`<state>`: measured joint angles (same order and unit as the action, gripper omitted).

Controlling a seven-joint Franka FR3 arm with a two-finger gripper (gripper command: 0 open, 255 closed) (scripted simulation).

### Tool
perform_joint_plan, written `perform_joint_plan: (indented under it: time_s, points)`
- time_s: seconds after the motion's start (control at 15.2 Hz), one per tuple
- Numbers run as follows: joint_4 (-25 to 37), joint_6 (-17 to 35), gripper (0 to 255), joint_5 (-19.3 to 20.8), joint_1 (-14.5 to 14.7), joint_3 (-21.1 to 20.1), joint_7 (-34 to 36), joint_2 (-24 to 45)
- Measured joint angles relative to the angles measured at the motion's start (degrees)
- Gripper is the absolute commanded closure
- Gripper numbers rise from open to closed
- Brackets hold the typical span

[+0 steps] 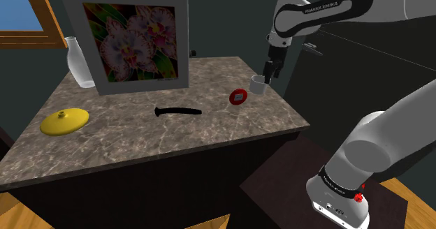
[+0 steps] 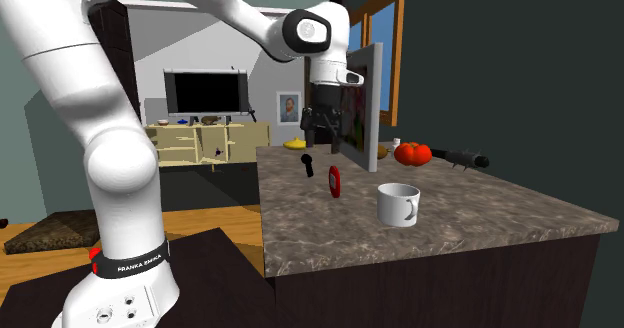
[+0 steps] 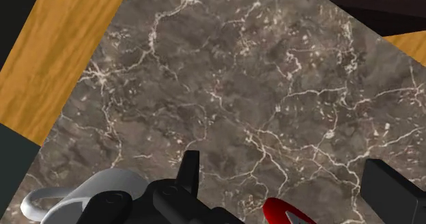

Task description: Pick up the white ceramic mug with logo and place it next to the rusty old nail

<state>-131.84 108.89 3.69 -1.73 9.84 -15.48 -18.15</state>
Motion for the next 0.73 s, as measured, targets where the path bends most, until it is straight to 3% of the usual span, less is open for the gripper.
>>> perform_joint_plan:
  time_s: [0.73]
  points:
    - [15.3, 9.7, 0, 0.6, -1.7, 2.7, -5.1, 24.1]
